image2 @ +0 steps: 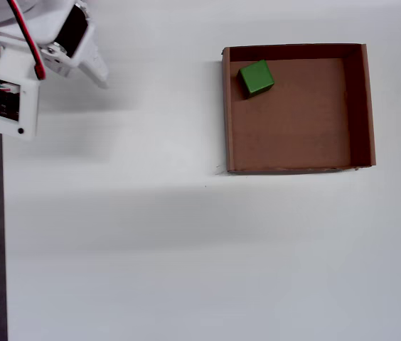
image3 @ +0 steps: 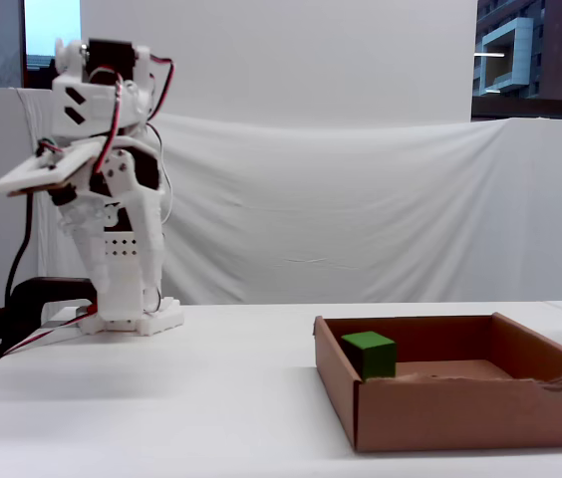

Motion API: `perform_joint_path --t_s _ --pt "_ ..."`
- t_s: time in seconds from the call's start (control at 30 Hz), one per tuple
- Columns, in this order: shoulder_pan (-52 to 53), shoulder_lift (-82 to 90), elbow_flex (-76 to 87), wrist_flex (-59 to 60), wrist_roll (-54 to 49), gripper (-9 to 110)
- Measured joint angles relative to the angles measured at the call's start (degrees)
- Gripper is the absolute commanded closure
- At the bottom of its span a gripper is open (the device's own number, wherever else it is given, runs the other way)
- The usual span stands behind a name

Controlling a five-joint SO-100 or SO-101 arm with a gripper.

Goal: Grasp a green cube and put it in a box.

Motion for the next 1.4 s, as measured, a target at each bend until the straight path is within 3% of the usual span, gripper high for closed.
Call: perform_joint_path --t_s 0.77,1.4 --pt "16.8 46.0 38.4 0.8 0.0 81" --pt "17.5 47.1 38.9 1.5 0.0 81"
